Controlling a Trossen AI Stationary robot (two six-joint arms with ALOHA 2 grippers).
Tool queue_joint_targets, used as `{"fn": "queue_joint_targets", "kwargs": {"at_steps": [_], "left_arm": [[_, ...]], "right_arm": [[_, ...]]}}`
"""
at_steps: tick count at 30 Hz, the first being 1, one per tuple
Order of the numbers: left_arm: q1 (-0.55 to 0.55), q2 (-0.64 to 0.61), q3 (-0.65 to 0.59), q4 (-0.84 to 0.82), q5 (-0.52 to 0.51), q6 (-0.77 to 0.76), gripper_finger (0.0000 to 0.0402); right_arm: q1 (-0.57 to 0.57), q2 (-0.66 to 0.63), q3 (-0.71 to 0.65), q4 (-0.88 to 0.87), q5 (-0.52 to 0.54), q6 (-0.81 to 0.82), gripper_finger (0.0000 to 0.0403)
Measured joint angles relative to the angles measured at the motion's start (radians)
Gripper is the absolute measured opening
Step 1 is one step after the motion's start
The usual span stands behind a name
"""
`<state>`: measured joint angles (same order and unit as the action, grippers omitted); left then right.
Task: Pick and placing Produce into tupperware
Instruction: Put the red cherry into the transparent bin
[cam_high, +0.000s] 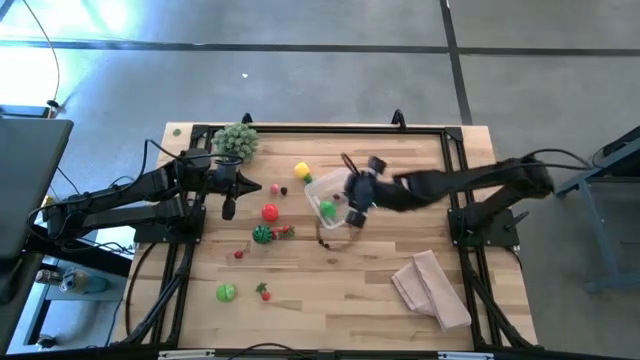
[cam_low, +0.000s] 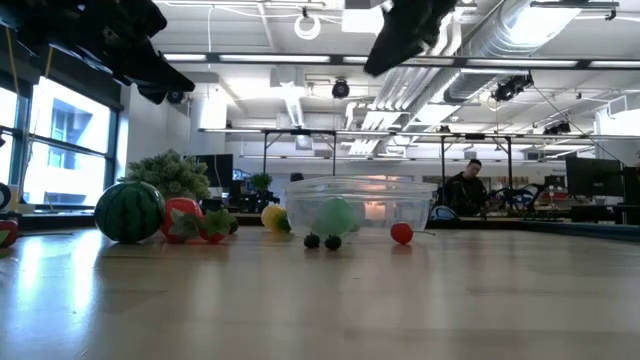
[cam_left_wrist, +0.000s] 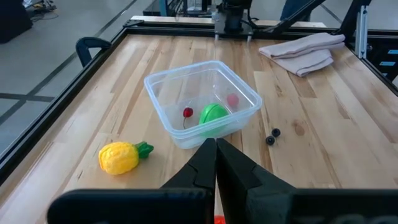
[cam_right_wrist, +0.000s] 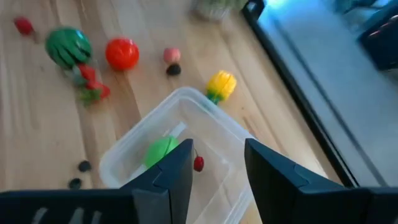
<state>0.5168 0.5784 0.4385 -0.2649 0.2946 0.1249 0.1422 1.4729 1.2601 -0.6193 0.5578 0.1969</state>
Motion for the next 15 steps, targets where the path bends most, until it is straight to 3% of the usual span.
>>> {"fn": "queue_joint_targets", "kwargs": {"at_steps": [7,11,15], "left_arm": [[0.000,0.000,0.000,0.000,0.000,0.000,0.0001],[0.000,0.000,0.000,0.000,0.000,0.000,0.0001],[0.000,0.000,0.000,0.000,0.000,0.000,0.0001]], "right_arm": [[0.232,-0.098,-0.257,0.082,0.217,0.280,0.0135],[0.317,-0.090,-0.475,0.355,0.224,0.317,0.0135],[0.349,-0.054,-0.663,0.686,0.180,0.221,0.0135]]}}
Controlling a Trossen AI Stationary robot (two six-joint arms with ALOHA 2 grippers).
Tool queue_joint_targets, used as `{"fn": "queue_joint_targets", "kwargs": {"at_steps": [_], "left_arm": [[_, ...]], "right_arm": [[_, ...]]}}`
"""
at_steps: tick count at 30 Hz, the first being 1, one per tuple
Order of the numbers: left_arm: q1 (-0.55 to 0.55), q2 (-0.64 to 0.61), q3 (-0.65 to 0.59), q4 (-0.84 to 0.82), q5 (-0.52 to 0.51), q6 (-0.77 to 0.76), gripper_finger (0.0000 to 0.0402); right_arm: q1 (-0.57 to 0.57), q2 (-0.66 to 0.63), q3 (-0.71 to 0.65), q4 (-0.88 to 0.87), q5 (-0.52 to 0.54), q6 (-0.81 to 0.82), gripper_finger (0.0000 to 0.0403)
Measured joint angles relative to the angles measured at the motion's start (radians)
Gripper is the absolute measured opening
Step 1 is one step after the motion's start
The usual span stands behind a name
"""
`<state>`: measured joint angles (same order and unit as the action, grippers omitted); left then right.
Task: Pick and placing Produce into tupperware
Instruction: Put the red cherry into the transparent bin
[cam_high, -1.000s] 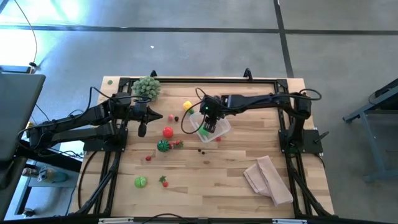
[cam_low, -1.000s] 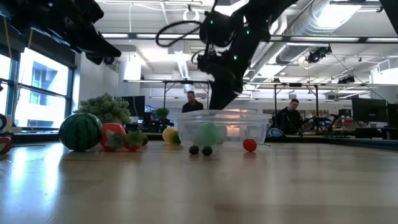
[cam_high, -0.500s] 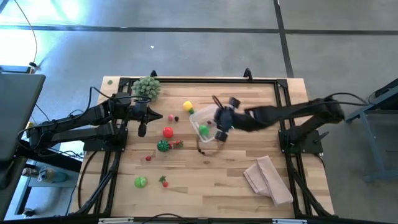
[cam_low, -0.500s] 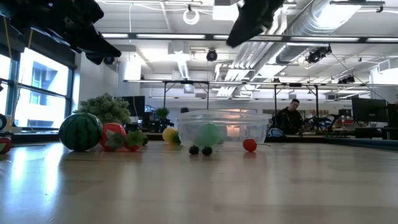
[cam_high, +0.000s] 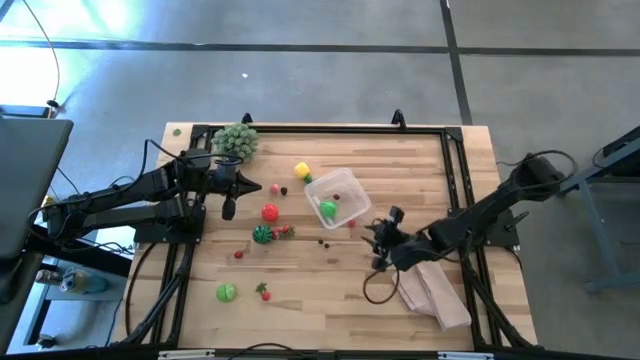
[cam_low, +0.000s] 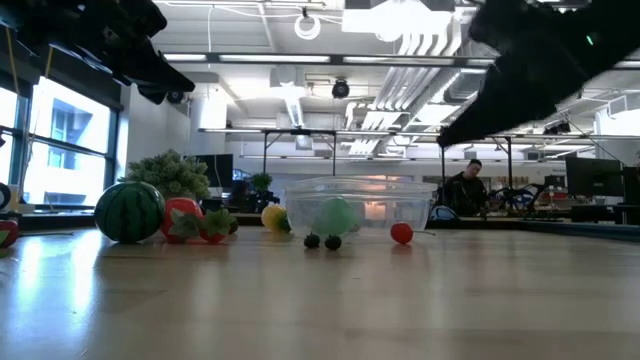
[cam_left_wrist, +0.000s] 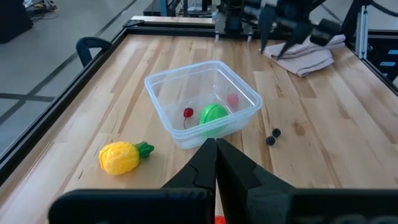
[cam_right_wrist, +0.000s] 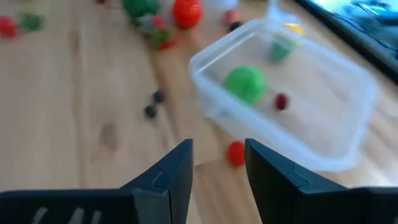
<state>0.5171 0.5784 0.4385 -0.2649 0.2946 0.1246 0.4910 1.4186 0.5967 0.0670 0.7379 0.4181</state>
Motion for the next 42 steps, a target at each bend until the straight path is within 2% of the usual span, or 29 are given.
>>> {"fn": "queue_joint_targets", "kwargs": {"at_steps": [3,8,20,42], "left_arm": [[0.000,0.000,0.000,0.000,0.000,0.000,0.0001],[0.000,0.000,0.000,0.000,0.000,0.000,0.0001],[0.000,0.000,0.000,0.000,0.000,0.000,0.0001],[0.000,0.000,0.000,0.000,0.000,0.000,0.0001]], "right_arm": [[-0.019,0.018,-0.088,0.176,-0.067,-0.042,0.0135],[-0.082,0.060,-0.136,0.291,-0.126,-0.054,0.0135],[-0.223,0.169,-0.087,0.295,-0.260,-0.087,0.0135],[-0.360,0.174,-0.087,0.310,-0.390,-0.165,0.0135]]}}
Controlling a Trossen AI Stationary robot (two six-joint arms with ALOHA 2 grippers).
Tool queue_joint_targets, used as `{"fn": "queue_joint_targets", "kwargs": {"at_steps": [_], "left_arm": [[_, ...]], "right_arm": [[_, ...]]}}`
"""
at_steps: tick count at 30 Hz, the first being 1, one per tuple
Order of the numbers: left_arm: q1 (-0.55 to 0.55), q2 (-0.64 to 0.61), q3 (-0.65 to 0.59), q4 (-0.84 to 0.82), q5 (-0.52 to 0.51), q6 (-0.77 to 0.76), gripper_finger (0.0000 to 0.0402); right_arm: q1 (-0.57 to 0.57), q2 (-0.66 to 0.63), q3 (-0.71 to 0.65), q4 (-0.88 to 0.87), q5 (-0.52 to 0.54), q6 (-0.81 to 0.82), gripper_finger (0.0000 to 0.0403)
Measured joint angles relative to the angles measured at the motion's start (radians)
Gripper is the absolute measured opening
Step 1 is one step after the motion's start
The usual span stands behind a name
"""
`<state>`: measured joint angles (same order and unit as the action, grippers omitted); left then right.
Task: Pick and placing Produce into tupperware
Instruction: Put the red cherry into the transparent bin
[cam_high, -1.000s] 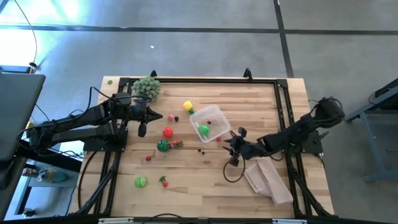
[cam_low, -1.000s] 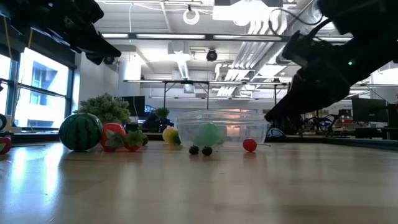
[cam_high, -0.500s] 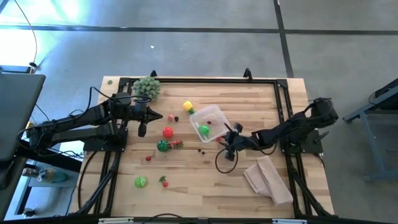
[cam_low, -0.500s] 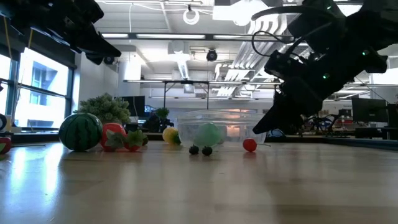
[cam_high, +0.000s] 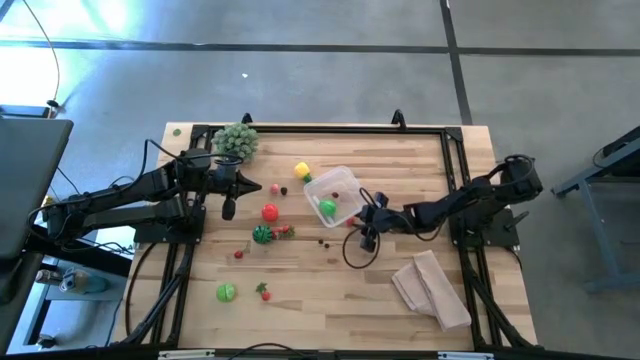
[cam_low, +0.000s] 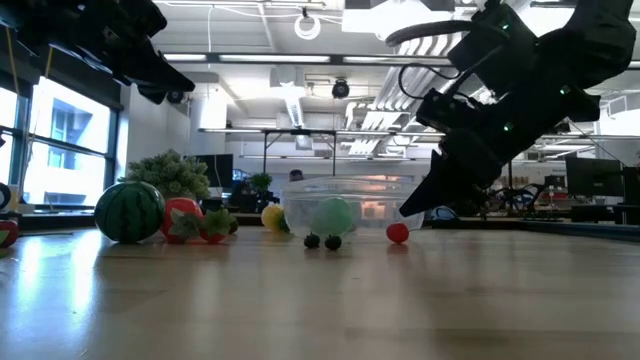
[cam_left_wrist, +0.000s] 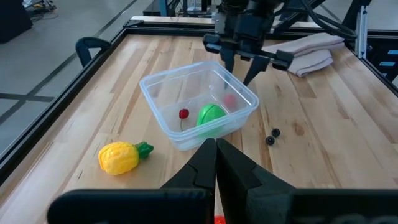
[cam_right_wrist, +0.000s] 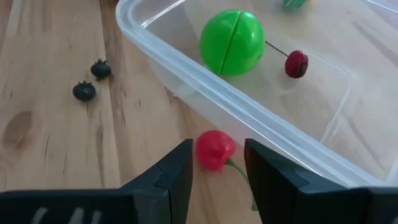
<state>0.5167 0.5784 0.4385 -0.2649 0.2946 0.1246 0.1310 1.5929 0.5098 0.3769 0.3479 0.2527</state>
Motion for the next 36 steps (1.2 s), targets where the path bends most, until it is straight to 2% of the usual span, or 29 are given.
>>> {"fn": "queue_joint_targets", "kwargs": {"at_steps": [6,14,29,36], "left_arm": [[0.000,0.000,0.000,0.000,0.000,0.000,0.0001],[0.000,0.000,0.000,0.000,0.000,0.000,0.0001],[0.000,0.000,0.000,0.000,0.000,0.000,0.0001],[0.000,0.000,0.000,0.000,0.000,0.000,0.0001]], "right_arm": [[-0.010,0.019,0.000,0.016,-0.016,0.000,0.0135],[-0.013,0.111,0.000,0.117,-0.026,-0.025,0.0135],[-0.014,0.114,0.000,0.144,-0.019,-0.022,0.0136],[-0.014,0.114,0.000,0.144,-0.007,-0.007,0.0175]]}}
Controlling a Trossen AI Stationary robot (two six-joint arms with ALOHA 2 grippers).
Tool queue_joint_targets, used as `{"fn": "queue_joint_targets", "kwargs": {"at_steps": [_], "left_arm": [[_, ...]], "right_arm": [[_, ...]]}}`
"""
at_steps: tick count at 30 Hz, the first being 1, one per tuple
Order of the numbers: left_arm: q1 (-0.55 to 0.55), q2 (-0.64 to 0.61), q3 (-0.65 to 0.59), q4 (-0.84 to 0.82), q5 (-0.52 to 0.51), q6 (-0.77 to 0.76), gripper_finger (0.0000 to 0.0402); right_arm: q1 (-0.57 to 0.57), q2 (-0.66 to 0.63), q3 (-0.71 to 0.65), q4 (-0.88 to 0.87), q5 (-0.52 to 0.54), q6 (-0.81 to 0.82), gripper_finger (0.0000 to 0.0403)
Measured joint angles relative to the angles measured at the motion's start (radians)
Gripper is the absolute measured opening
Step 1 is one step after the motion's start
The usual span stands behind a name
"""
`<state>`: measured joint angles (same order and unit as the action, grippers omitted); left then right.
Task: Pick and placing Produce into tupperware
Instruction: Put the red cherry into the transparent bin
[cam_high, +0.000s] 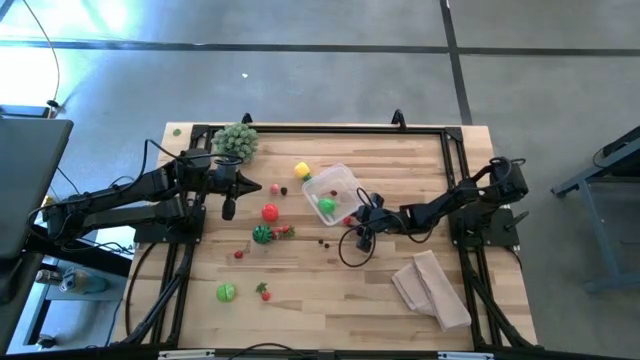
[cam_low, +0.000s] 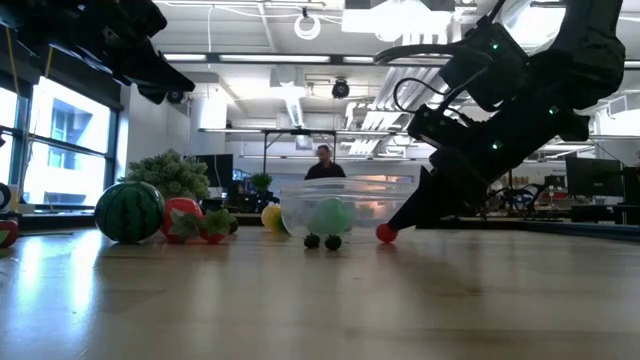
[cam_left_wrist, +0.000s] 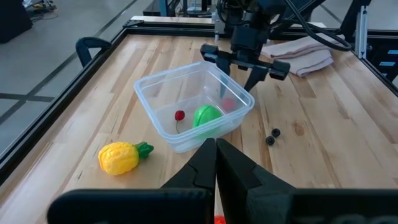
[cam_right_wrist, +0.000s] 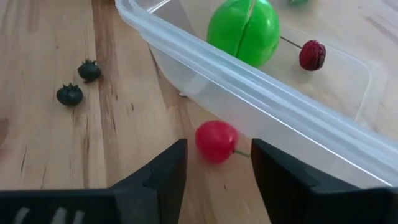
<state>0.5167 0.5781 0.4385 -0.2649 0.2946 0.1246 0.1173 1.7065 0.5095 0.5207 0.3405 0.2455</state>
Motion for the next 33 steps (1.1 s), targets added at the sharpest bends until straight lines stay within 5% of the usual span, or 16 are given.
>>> {"fn": "queue_joint_targets", "kwargs": {"at_steps": [33], "left_arm": [[0.000,0.000,0.000,0.000,0.000,0.000,0.0001]], "right_arm": [[0.001,0.063,0.000,0.095,-0.002,0.000,0.0202]]}}
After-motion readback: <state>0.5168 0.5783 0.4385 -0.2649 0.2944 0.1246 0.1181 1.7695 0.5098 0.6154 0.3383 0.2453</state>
